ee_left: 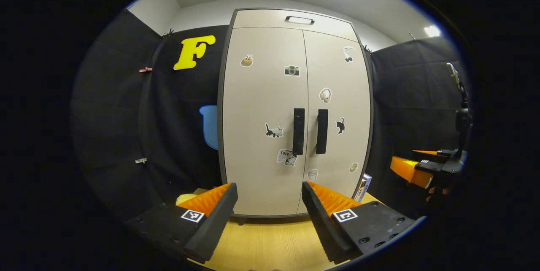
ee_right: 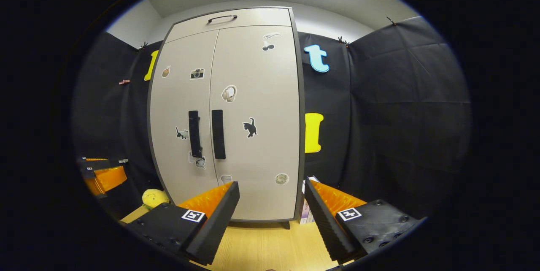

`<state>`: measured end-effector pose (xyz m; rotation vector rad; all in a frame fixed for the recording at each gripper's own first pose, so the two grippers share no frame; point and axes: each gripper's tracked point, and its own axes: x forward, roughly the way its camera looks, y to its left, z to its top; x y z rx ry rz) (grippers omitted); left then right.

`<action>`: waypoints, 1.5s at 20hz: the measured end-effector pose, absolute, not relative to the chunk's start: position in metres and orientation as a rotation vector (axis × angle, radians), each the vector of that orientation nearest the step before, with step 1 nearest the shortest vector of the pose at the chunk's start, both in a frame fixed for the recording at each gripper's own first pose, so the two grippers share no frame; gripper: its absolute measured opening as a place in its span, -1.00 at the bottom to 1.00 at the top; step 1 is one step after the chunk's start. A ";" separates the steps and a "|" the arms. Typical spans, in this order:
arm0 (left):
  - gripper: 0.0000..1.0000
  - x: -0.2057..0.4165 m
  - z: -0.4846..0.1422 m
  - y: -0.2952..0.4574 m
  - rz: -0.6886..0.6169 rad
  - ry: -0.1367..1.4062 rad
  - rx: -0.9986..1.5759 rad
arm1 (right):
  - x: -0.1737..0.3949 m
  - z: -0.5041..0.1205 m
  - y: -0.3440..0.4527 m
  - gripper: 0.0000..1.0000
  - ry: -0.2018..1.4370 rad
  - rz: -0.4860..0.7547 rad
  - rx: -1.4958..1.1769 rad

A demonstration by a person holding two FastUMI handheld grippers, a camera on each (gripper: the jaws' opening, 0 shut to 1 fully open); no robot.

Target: Open the right door of the double-door shoe cabinet with the right hand, and open the left door with the left hand.

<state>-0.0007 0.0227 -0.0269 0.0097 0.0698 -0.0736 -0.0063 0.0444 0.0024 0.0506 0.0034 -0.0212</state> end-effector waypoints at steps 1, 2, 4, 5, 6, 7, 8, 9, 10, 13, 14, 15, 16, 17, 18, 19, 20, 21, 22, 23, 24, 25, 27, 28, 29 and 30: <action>0.89 -0.002 -0.027 0.025 -0.073 0.071 0.007 | -0.007 0.005 0.047 0.96 -0.003 -0.018 0.049; 0.89 -0.003 -0.028 0.028 -0.069 0.069 0.005 | -0.007 0.008 0.050 0.96 -0.008 -0.017 0.046; 0.89 -0.004 -0.028 0.034 -0.058 0.066 -0.002 | -0.006 0.009 0.056 0.95 0.001 -0.007 0.051; 0.89 -0.005 -0.029 0.038 -0.052 0.065 -0.005 | -0.005 0.011 0.059 0.96 0.002 0.001 0.054; 0.89 -0.005 -0.030 0.040 -0.049 0.066 -0.005 | -0.004 0.012 0.061 0.96 0.005 0.004 0.056; 0.89 -0.006 -0.031 0.043 -0.044 0.068 -0.004 | -0.003 0.013 0.062 0.96 0.006 0.006 0.056; 0.89 -0.006 -0.033 0.045 -0.042 0.071 -0.004 | -0.002 0.015 0.064 0.96 0.005 0.008 0.057; 0.89 -0.007 -0.035 0.046 -0.042 0.074 -0.007 | 0.000 0.018 0.066 0.96 0.004 0.009 0.060; 0.89 -0.007 -0.036 0.047 -0.043 0.077 -0.011 | 0.002 0.020 0.070 0.96 0.007 0.017 0.061; 0.89 -0.010 -0.038 0.053 -0.046 0.081 -0.017 | 0.014 0.031 0.081 0.95 0.007 0.033 0.052; 0.89 -0.011 -0.039 0.056 -0.041 0.079 -0.013 | 0.021 0.037 0.087 0.96 0.003 0.044 0.049; 0.89 -0.012 -0.039 0.060 -0.036 0.079 -0.009 | 0.029 0.044 0.092 0.95 -0.001 0.057 0.046; 0.89 -0.013 -0.039 0.063 -0.031 0.077 -0.005 | 0.038 0.050 0.096 0.95 -0.004 0.065 0.043; 0.89 -0.014 -0.038 0.067 -0.024 0.076 -0.002 | 0.047 0.057 0.100 0.96 -0.006 0.073 0.040; 0.90 -0.015 -0.039 0.071 -0.018 0.075 -0.001 | 0.058 0.063 0.105 0.96 -0.007 0.082 0.040; 0.90 -0.015 -0.040 0.075 -0.011 0.075 -0.001 | 0.067 0.069 0.109 0.95 -0.008 0.087 0.041; 0.89 -0.017 -0.041 0.080 -0.003 0.077 -0.001 | 0.077 0.075 0.113 0.95 -0.008 0.091 0.046; 0.89 -0.018 -0.043 0.084 0.007 0.081 -0.002 | 0.087 0.080 0.120 0.96 -0.008 0.099 0.051; 0.89 -0.020 -0.046 0.090 0.019 0.087 -0.004 | 0.096 0.083 0.125 0.96 -0.007 0.105 0.053; 0.89 -0.022 -0.049 0.094 0.031 0.095 -0.008 | 0.106 0.085 0.131 0.96 -0.006 0.112 0.053; 0.89 -0.022 -0.054 0.100 0.044 0.105 -0.012 | 0.116 0.086 0.137 0.96 -0.003 0.117 0.050; 0.89 -0.024 -0.057 0.105 0.060 0.115 -0.014 | 0.126 0.086 0.143 0.96 -0.001 0.121 0.047; 0.89 -0.025 -0.064 0.116 0.090 0.132 -0.017 | 0.144 0.083 0.155 0.95 0.009 0.131 0.038; 0.89 -0.026 -0.067 0.120 0.103 0.139 -0.021 | 0.152 0.079 0.160 0.96 0.013 0.136 0.035; 0.89 -0.027 -0.068 0.124 0.112 0.145 -0.023 | 0.160 0.075 0.165 0.95 0.021 0.139 0.031; 0.89 -0.027 -0.070 0.127 0.121 0.149 -0.024 | 0.166 0.068 0.168 0.96 0.038 0.139 0.027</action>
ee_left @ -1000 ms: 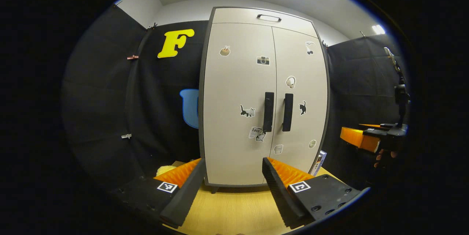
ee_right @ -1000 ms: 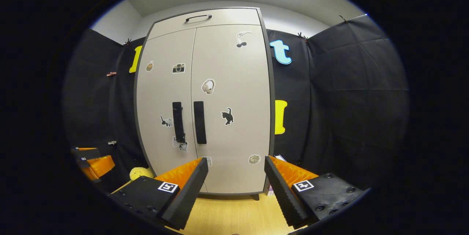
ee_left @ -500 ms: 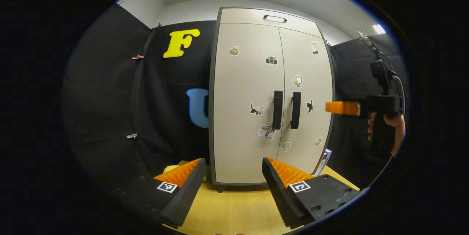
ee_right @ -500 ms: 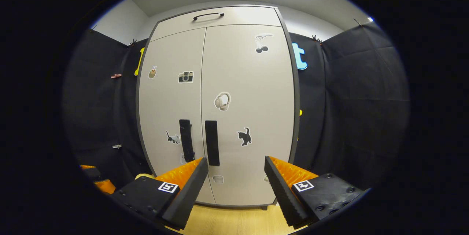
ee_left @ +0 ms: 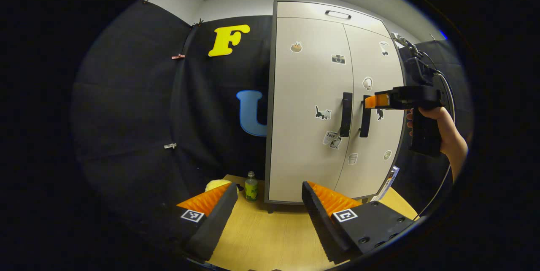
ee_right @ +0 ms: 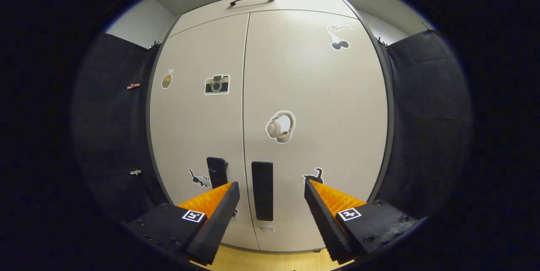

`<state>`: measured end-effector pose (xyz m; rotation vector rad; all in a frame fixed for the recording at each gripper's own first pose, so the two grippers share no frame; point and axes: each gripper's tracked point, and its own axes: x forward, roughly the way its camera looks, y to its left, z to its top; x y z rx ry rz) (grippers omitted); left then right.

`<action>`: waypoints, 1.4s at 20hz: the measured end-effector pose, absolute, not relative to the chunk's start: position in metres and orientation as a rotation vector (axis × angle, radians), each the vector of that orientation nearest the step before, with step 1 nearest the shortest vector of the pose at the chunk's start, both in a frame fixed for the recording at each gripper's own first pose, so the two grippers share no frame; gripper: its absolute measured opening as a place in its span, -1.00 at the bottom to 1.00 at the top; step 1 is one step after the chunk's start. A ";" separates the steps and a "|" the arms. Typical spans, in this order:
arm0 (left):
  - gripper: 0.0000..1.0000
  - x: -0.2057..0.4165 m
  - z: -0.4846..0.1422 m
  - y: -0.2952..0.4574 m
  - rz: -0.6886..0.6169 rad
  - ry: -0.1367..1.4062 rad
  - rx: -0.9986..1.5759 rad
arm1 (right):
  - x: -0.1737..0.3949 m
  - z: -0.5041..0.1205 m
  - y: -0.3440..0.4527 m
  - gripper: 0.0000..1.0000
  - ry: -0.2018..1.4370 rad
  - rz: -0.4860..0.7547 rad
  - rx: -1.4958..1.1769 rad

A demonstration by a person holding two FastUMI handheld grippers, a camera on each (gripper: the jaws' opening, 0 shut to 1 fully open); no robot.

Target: Open the right door of the double-door shoe cabinet with the right hand, and open the left door with the left hand.

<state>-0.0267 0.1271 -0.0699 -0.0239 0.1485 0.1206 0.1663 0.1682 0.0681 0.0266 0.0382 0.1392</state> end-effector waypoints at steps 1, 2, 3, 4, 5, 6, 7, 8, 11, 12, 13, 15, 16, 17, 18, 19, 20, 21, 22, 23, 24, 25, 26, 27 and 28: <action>0.89 -0.027 -0.070 0.130 0.124 0.147 -0.025 | 0.173 0.063 0.170 0.96 0.049 0.135 0.023; 0.91 -0.028 -0.069 0.131 0.124 0.141 -0.030 | 0.179 0.058 0.170 0.96 0.058 0.127 0.020; 0.91 -0.028 -0.067 0.132 0.124 0.136 -0.037 | 0.185 0.056 0.172 0.96 0.055 0.125 0.011; 0.90 -0.029 -0.069 0.133 0.124 0.135 -0.042 | 0.191 0.052 0.171 0.96 0.055 0.117 -0.009; 0.89 -0.030 -0.070 0.134 0.123 0.136 -0.044 | 0.196 0.048 0.171 0.94 0.059 0.112 -0.023; 0.90 -0.030 -0.071 0.134 0.124 0.139 -0.042 | 0.200 0.042 0.173 0.92 0.071 0.113 -0.028; 0.90 -0.030 -0.072 0.135 0.127 0.141 -0.031 | 0.202 0.038 0.177 0.93 0.085 0.122 -0.025; 0.90 -0.029 -0.073 0.138 0.132 0.142 -0.015 | 0.205 0.033 0.179 0.93 0.097 0.125 -0.017; 0.89 -0.030 -0.073 0.136 0.120 0.129 0.007 | 0.210 0.022 0.184 0.47 0.115 0.121 0.004; 0.90 -0.031 -0.074 0.136 0.116 0.130 0.001 | 0.213 0.017 0.186 0.39 0.127 0.120 -0.003; 0.90 -0.033 -0.077 0.136 0.113 0.134 -0.008 | 0.213 0.013 0.187 0.29 0.140 0.123 -0.011; 0.90 -0.038 -0.082 0.138 0.116 0.142 -0.010 | 0.216 0.012 0.182 0.04 0.136 0.083 0.012; 0.89 -0.041 -0.083 0.140 0.121 0.143 -0.006 | 0.217 0.012 0.182 -0.07 0.136 0.078 0.041; 0.89 -0.043 -0.086 0.142 0.124 0.147 -0.007 | 0.215 0.013 0.182 -0.21 0.137 0.076 0.063; 0.89 -0.046 -0.088 0.142 0.123 0.158 -0.023 | 0.218 0.013 0.181 -0.22 0.135 0.071 0.071; 0.90 -0.048 -0.090 0.141 0.116 0.165 -0.046 | 0.217 0.013 0.181 -0.29 0.133 0.070 0.070; 0.90 -0.050 -0.089 0.140 0.109 0.166 -0.063 | 0.217 0.014 0.181 -0.29 0.124 0.070 0.063; 0.90 -0.052 -0.089 0.141 0.108 0.164 -0.070 | 0.217 0.014 0.180 -0.29 0.123 0.065 0.066; 0.91 -0.054 -0.088 0.142 0.109 0.161 -0.069 | 0.217 0.013 0.181 -0.37 0.123 0.065 0.075; 0.90 -0.056 -0.088 0.142 0.109 0.156 -0.065 | 0.215 0.013 0.179 -0.38 0.130 0.063 0.083; 0.90 -0.059 -0.087 0.141 0.104 0.154 -0.060 | 0.217 0.012 0.180 -0.37 0.130 0.061 0.101; 0.89 -0.060 -0.085 0.139 0.095 0.151 -0.055 | 0.215 0.012 0.180 -0.51 0.131 0.064 0.096; 0.89 -0.062 -0.084 0.136 0.083 0.152 -0.050 | 0.212 0.013 0.179 -0.50 0.137 0.066 0.103; 0.89 -0.062 -0.084 0.132 0.069 0.154 -0.043 | 0.212 0.013 0.180 -0.60 0.135 0.070 0.104; 0.89 -0.063 -0.083 0.128 0.055 0.154 -0.035 | 0.210 0.012 0.180 -0.60 0.141 0.078 0.107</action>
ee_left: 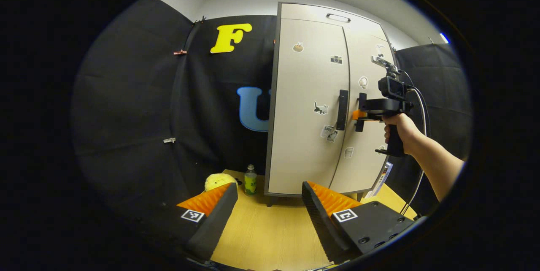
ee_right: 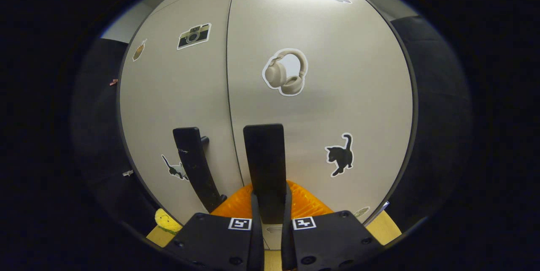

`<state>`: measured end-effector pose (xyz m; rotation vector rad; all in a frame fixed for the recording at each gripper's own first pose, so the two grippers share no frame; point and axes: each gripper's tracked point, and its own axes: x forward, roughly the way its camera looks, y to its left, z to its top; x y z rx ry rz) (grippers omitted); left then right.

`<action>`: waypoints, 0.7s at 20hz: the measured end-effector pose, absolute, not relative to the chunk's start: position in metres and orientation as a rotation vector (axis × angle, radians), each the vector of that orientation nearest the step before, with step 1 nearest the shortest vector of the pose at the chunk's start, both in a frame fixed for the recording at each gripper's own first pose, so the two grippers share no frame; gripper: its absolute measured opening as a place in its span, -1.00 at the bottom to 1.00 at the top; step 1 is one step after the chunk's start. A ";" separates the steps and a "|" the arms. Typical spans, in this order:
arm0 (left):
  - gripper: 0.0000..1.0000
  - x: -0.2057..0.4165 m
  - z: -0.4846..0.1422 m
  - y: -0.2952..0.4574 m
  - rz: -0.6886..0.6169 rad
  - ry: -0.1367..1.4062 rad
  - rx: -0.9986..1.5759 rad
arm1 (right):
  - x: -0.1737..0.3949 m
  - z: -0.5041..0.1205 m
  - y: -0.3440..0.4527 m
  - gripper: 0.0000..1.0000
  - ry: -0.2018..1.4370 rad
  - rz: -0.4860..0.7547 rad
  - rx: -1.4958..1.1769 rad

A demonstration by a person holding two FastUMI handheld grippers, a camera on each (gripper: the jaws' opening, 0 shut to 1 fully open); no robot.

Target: Open the right door of the double-door shoe cabinet with the right hand, and open the left door with the left hand.

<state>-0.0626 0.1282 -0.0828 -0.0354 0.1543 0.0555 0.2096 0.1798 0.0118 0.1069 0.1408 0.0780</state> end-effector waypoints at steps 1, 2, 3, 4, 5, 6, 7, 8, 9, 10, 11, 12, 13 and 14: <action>0.89 -0.063 -0.081 0.124 0.042 0.152 -0.031 | 0.207 0.013 0.180 -0.60 0.140 0.084 0.116; 0.90 -0.064 -0.078 0.120 0.028 0.147 -0.033 | 0.204 0.013 0.179 -0.60 0.138 0.086 0.123; 0.89 -0.065 -0.076 0.115 0.014 0.142 -0.038 | 0.200 0.014 0.177 -0.60 0.131 0.083 0.119; 0.89 -0.066 -0.074 0.111 0.003 0.139 -0.045 | 0.197 0.015 0.175 -0.60 0.121 0.079 0.114; 0.89 -0.067 -0.072 0.108 -0.007 0.137 -0.053 | 0.194 0.015 0.174 -0.60 0.115 0.075 0.110; 0.89 -0.068 -0.070 0.105 -0.014 0.133 -0.059 | 0.191 0.016 0.172 -0.60 0.110 0.072 0.113; 0.89 -0.069 -0.067 0.102 -0.018 0.129 -0.062 | 0.188 0.016 0.170 -0.60 0.102 0.070 0.123; 0.89 -0.072 -0.066 0.100 -0.017 0.126 -0.056 | 0.185 0.017 0.168 -0.60 0.092 0.067 0.140; 0.89 -0.074 -0.064 0.099 -0.005 0.120 -0.044 | 0.182 0.018 0.165 -0.60 0.086 0.060 0.157; 0.90 -0.077 -0.062 0.097 0.006 0.115 -0.035 | 0.180 0.018 0.162 -0.67 0.081 0.055 0.164; 0.90 -0.081 -0.060 0.093 0.015 0.112 -0.033 | 0.177 0.019 0.160 -0.60 0.078 0.059 0.161; 0.90 -0.085 -0.057 0.086 0.021 0.106 -0.038 | 0.175 0.020 0.159 -0.60 0.078 0.072 0.158; 0.90 -0.090 -0.054 0.078 0.024 0.102 -0.045 | 0.172 0.020 0.157 -0.60 0.079 0.090 0.162; 0.90 -0.095 -0.053 0.071 0.029 0.101 -0.048 | 0.168 0.020 0.155 -0.60 0.081 0.107 0.167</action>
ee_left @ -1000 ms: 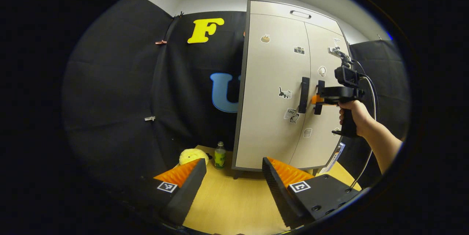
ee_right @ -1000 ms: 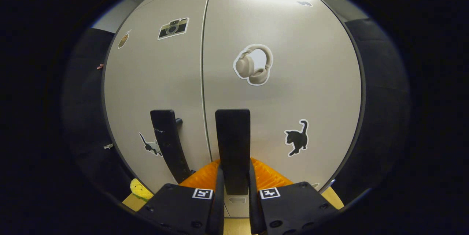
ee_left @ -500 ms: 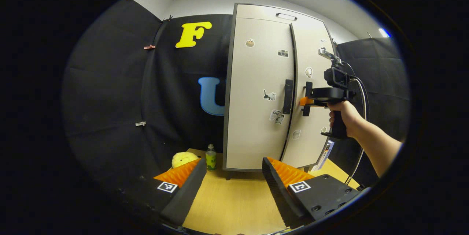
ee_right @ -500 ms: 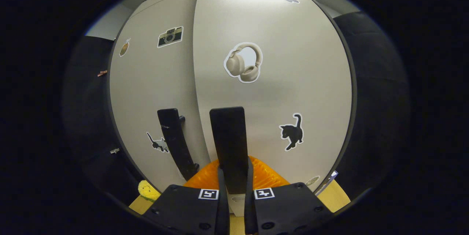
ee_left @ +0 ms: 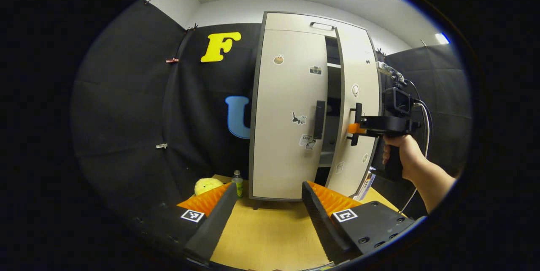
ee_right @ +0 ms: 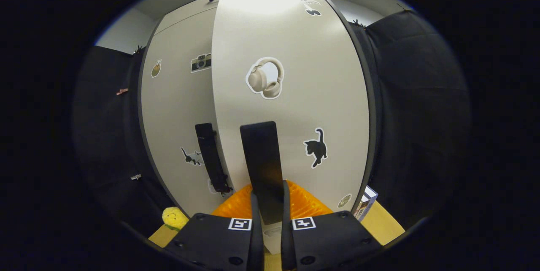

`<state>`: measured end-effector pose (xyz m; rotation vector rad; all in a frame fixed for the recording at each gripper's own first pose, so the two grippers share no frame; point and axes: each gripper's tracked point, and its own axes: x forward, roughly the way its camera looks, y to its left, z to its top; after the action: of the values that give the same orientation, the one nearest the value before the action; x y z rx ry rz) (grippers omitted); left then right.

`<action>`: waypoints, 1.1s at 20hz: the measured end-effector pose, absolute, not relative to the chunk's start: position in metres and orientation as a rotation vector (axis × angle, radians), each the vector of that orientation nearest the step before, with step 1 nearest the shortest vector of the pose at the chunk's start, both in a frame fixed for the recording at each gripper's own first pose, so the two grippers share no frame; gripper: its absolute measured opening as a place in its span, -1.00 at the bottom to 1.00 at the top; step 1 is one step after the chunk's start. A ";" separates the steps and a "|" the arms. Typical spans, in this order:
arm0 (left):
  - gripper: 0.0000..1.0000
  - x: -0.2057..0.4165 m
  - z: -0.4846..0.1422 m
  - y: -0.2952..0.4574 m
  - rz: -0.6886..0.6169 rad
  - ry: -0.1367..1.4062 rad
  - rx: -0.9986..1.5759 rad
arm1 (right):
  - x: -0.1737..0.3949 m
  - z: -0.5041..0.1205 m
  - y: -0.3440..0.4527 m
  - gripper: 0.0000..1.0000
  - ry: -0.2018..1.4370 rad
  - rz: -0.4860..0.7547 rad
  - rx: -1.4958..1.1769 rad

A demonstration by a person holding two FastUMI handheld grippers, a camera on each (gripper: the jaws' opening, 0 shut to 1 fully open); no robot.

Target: Open the right door of the double-door shoe cabinet with the right hand, and open the left door with the left hand.

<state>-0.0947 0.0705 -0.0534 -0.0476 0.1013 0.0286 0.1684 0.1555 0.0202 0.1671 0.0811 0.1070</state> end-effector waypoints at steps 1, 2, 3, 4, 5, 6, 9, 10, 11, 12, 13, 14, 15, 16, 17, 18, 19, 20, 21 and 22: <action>0.89 -0.100 -0.052 0.064 0.037 0.098 -0.046 | 0.166 0.021 0.153 -0.60 0.077 0.120 0.165; 0.90 -0.105 -0.051 0.057 0.044 0.096 -0.043 | 0.164 0.021 0.151 -0.60 0.075 0.130 0.160; 0.90 -0.109 -0.052 0.048 0.043 0.098 -0.041 | 0.161 0.022 0.149 -0.60 0.070 0.138 0.161; 0.89 -0.114 -0.053 0.038 0.042 0.105 -0.040 | 0.159 0.022 0.147 -0.60 0.070 0.148 0.165; 0.89 -0.119 -0.052 0.030 0.045 0.105 -0.038 | 0.157 0.023 0.144 -0.60 0.069 0.159 0.169; 0.90 -0.124 -0.051 0.022 0.049 0.101 -0.039 | 0.154 0.023 0.141 -0.61 0.070 0.171 0.170; 0.89 -0.137 -0.046 0.000 0.068 0.085 -0.042 | 0.146 0.026 0.131 -0.60 0.068 0.195 0.175; 0.89 -0.141 -0.046 -0.008 0.071 0.085 -0.043 | 0.142 0.026 0.127 -0.60 0.067 0.199 0.175; 0.89 -0.145 -0.046 -0.016 0.073 0.086 -0.043 | 0.138 0.026 0.122 -0.61 0.065 0.202 0.174; 0.89 -0.147 -0.047 -0.022 0.076 0.087 -0.041 | 0.134 0.025 0.116 -0.61 0.066 0.204 0.174; 0.89 -0.151 -0.047 -0.028 0.076 0.087 -0.037 | 0.130 0.024 0.109 -0.62 0.066 0.206 0.175; 0.89 -0.154 -0.048 -0.034 0.077 0.089 -0.032 | 0.128 0.024 0.103 -0.62 0.068 0.204 0.176; 0.89 -0.157 -0.049 -0.039 0.078 0.091 -0.029 | 0.125 0.024 0.098 -0.62 0.070 0.202 0.174; 0.89 -0.160 -0.050 -0.043 0.078 0.094 -0.028 | 0.122 0.023 0.091 -0.62 0.075 0.198 0.167; 0.89 -0.162 -0.050 -0.047 0.076 0.096 -0.031 | 0.120 0.023 0.084 -0.63 0.078 0.192 0.160; 0.89 -0.165 -0.050 -0.052 0.073 0.095 -0.035 | 0.118 0.023 0.076 -0.63 0.079 0.180 0.155; 0.89 -0.167 -0.049 -0.057 0.069 0.095 -0.039 | 0.116 0.023 0.066 -0.63 0.079 0.164 0.154; 0.89 -0.171 -0.050 -0.060 0.067 0.095 -0.042 | 0.114 0.023 0.056 -0.63 0.080 0.146 0.156; 0.89 -0.173 -0.050 -0.063 0.064 0.098 -0.042 | 0.114 0.022 0.046 -0.64 0.085 0.125 0.160; 0.89 -0.174 -0.048 -0.065 0.060 0.098 -0.044 | 0.114 0.018 0.033 -0.65 0.100 0.108 0.164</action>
<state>-0.1740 -0.0655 -0.0485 -0.0437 0.0983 0.0602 0.1139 0.0331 0.0181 0.1641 0.1004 0.1077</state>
